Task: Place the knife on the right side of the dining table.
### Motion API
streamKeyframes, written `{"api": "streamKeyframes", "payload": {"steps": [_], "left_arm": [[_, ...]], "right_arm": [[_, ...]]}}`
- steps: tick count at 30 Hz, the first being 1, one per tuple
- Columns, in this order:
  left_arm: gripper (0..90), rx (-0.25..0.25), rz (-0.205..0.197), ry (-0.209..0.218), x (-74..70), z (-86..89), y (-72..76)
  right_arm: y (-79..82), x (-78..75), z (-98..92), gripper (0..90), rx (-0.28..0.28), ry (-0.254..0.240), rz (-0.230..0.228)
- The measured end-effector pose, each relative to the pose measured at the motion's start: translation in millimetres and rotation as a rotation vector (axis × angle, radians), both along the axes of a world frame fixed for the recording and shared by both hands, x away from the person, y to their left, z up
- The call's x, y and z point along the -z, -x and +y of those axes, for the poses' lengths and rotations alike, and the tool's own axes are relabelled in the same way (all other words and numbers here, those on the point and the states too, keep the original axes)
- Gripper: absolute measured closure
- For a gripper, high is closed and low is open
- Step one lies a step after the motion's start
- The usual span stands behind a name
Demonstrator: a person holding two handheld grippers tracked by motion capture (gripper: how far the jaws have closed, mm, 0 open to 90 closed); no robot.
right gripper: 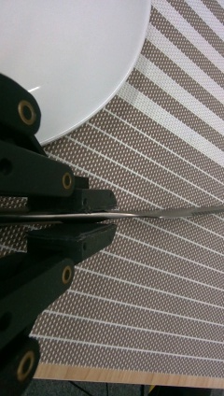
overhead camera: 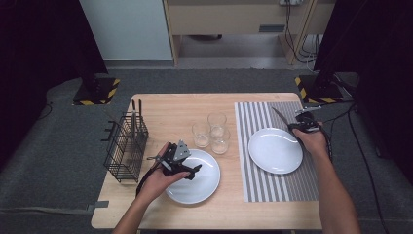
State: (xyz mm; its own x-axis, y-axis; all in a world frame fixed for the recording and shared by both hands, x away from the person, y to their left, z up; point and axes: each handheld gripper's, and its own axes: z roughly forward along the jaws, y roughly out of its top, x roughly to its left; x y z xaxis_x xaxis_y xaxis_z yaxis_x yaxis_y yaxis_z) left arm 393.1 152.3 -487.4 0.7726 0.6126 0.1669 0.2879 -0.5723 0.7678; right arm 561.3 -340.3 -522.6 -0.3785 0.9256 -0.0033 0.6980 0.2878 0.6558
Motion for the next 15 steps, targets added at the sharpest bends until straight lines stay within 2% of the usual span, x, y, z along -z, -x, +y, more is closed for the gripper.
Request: {"api": "streamKeyframes", "payload": {"steps": [10,15], "left_arm": [[6.5,0.007,0.003,0.003,0.4,-0.7,0.0],[6.5,0.010,0.003,-0.002,1.2,-1.7,0.1]], "right_arm": [[-1.4,0.3,-4.0,80.9,0.017,-0.028,0.009],[-1.4,0.6,-4.8,80.2,0.019,-0.025,0.004]]}}
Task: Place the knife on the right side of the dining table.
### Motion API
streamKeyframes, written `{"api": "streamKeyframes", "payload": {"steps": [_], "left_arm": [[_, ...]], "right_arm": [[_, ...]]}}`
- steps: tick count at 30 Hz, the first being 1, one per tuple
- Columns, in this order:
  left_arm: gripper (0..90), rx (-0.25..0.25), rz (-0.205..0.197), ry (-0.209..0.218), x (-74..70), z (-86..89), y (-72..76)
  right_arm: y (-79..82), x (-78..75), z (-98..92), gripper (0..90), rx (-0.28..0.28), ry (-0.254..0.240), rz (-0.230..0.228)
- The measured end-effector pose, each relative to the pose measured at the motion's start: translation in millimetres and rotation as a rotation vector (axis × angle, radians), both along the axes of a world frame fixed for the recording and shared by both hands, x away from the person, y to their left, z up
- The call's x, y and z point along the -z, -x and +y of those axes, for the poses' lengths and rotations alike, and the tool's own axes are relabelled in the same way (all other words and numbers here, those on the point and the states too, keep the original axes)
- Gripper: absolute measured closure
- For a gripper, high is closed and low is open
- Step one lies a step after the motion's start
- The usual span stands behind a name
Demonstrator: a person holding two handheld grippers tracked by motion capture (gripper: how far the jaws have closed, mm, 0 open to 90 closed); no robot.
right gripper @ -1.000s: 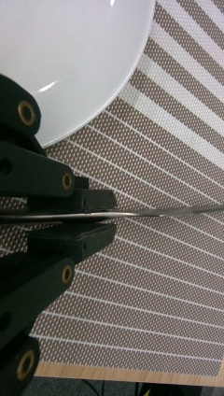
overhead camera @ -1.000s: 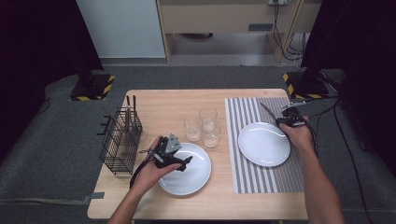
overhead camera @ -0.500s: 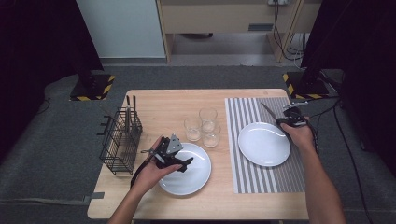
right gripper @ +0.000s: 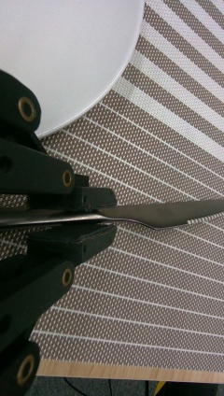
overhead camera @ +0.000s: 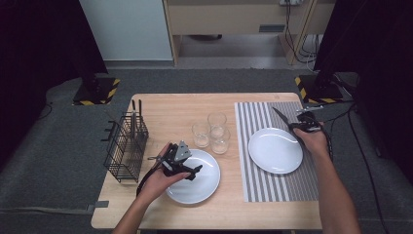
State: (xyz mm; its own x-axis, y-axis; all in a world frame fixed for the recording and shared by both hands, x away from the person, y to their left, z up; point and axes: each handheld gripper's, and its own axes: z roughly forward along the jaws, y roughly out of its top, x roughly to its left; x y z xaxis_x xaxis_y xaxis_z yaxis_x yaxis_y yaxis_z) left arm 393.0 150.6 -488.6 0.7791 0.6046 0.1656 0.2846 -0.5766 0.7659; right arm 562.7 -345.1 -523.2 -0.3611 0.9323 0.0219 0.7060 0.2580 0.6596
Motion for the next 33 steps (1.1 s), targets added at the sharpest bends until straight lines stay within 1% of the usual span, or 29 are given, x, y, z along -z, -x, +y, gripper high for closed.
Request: {"api": "streamKeyframes", "payload": {"steps": [5,9,13,15,16,19,20,21,22,25,29,33], "left_arm": [[6.5,0.003,-0.001,0.001,-0.5,-0.2,0.3],[6.5,0.007,0.004,0.001,0.5,-0.6,0.2],[6.5,0.010,0.001,0.002,0.2,-1.4,0.9],[6.5,0.011,0.003,0.002,0.4,-1.6,1.2],[6.5,0.014,0.004,-0.003,1.0,-2.6,2.0],[6.5,0.022,0.004,-0.007,1.4,-3.9,2.9],[6.5,0.024,0.004,-0.008,1.5,-4.7,3.4],[6.5,0.024,0.004,-0.008,1.5,-4.7,3.4],[6.5,0.023,0.003,-0.006,1.4,-4.6,3.4],[6.5,0.022,0.001,-0.006,1.0,-4.3,3.3],[6.5,0.024,0.001,-0.006,0.8,-4.2,3.5],[6.5,0.025,0.001,-0.006,0.7,-4.2,3.3]], "right_arm": [[-0.3,0.3,0.2,79.1,0.006,0.004,-0.005],[-0.3,0.3,0.1,78.9,-0.003,0.010,-0.006],[-1.6,1.1,0.4,76.3,0.003,0.004,-0.014],[-2.3,1.6,0.9,76.0,0.010,-0.003,-0.017],[-3.3,2.0,1.2,74.4,0.012,-0.012,-0.019],[-4.4,2.3,3.3,73.2,0.014,-0.011,-0.022],[-5.0,1.9,5.7,74.1,0.012,-0.004,-0.023],[-5.0,1.9,5.7,74.1,0.012,-0.004,-0.023],[-5.1,1.3,6.8,75.9,0.005,-0.008,-0.017],[-4.9,1.4,8.1,76.0,-0.004,-0.005,-0.017],[-4.9,1.5,11.4,76.6,-0.006,-0.020,-0.014],[-5.5,1.4,14.8,77.0,-0.029,-0.027,-0.009]]}}
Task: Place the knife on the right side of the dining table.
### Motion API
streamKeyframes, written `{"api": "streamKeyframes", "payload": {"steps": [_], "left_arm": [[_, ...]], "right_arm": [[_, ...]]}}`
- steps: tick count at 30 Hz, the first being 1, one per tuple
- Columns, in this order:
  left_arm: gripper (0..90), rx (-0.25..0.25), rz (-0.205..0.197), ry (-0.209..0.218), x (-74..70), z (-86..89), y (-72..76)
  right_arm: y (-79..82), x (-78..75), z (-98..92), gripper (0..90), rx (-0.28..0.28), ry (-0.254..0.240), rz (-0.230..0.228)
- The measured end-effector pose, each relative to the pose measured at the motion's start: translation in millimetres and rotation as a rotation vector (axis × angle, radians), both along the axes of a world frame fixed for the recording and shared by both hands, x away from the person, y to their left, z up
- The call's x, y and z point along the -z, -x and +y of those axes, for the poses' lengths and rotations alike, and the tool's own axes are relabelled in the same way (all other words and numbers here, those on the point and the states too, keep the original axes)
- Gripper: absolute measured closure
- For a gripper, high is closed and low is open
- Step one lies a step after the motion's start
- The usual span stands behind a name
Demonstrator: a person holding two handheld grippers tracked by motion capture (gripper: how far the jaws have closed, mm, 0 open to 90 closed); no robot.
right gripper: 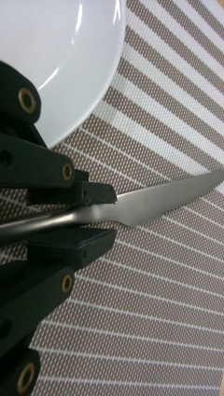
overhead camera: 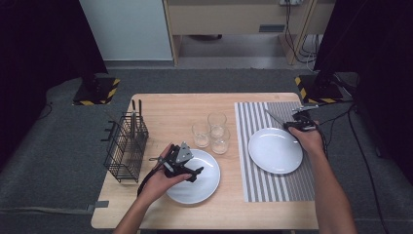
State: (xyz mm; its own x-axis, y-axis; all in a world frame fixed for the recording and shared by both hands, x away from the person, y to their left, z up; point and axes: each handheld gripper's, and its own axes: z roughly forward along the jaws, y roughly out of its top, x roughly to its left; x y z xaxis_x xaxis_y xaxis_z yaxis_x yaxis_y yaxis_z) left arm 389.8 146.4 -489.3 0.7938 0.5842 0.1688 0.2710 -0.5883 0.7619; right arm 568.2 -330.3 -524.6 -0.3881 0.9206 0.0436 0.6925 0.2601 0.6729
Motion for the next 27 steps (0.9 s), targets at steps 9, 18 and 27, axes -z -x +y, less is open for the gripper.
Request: {"api": "streamKeyframes", "payload": {"steps": [9,18,27], "left_arm": [[6.5,0.003,-0.002,0.001,-1.5,0.3,1.1],[6.5,0.001,-0.011,-0.001,-2.9,2.1,2.4],[6.4,-0.010,-0.019,-0.005,-1.7,2.0,5.7]], "right_arm": [[-0.5,-0.4,5.5,75.3,-0.005,-0.017,0.001],[5.4,-14.0,5.0,68.0,0.002,-0.025,-0.046],[21.2,-31.3,9.7,65.8,-0.019,-0.019,-0.091]]}}
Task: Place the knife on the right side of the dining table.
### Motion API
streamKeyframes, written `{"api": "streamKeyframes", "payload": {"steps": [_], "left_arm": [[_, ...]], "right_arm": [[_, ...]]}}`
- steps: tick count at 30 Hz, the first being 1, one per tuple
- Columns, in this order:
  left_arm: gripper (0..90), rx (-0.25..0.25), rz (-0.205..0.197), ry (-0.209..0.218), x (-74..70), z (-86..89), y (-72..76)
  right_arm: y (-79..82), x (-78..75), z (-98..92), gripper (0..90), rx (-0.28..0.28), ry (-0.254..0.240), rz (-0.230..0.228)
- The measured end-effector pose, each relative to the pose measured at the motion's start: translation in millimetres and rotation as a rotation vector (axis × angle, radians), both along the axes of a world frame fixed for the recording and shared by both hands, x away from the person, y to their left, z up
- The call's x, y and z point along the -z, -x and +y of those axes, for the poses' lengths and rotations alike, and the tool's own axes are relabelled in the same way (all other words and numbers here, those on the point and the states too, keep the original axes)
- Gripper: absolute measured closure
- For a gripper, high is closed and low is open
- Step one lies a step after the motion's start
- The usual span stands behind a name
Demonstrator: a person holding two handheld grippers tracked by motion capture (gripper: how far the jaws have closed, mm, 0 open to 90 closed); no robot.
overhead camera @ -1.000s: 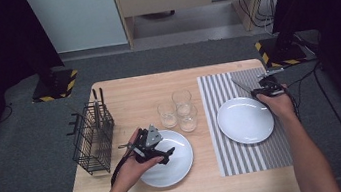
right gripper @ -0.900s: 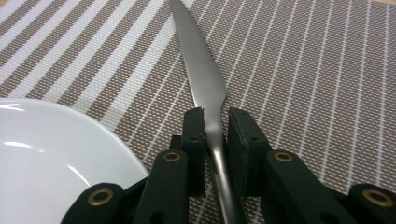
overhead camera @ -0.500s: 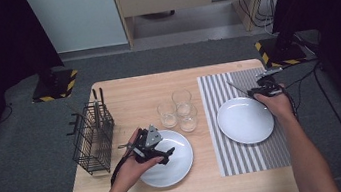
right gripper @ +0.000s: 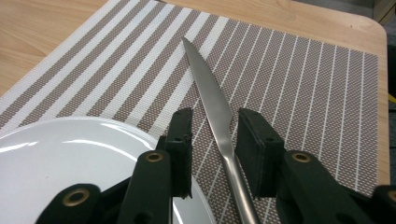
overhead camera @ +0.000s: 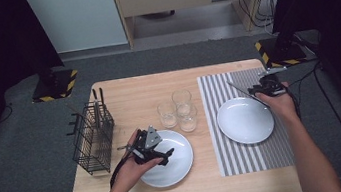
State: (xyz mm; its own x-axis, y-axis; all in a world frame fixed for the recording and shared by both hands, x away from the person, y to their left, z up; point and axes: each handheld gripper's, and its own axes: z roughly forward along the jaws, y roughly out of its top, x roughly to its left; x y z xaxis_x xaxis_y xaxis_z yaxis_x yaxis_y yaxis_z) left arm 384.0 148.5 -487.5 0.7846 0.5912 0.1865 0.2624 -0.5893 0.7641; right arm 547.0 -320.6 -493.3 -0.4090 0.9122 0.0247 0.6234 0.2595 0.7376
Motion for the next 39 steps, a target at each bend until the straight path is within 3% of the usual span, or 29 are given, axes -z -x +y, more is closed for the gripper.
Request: {"api": "streamKeyframes", "payload": {"steps": [8,11,14,21,25,39], "left_arm": [[6.1,0.010,-0.004,-0.016,-0.9,2.2,6.5],[5.6,0.022,-0.009,0.003,-1.3,5.0,9.4],[5.6,0.010,-0.016,-0.021,1.2,4.1,11.1],[5.7,0.004,-0.015,-0.037,7.0,0.2,19.3],[5.7,0.006,-0.025,-0.052,6.4,1.3,29.6],[5.7,-0.040,-0.012,-0.031,6.4,16.1,29.6]], "right_arm": [[18.1,-8.2,3.3,55.2,0.019,-0.014,-0.043],[26.6,-7.8,2.0,54.5,0.018,-0.023,-0.059],[38.1,-5.3,-2.9,50.6,0.032,-0.038,-0.075],[53.9,-1.6,-11.9,43.6,0.087,-0.076,-0.084],[62.4,0.7,-12.1,39.0,0.098,-0.057,-0.084],[69.2,-5.7,-13.7,34.5,0.106,-0.042,-0.088]]}}
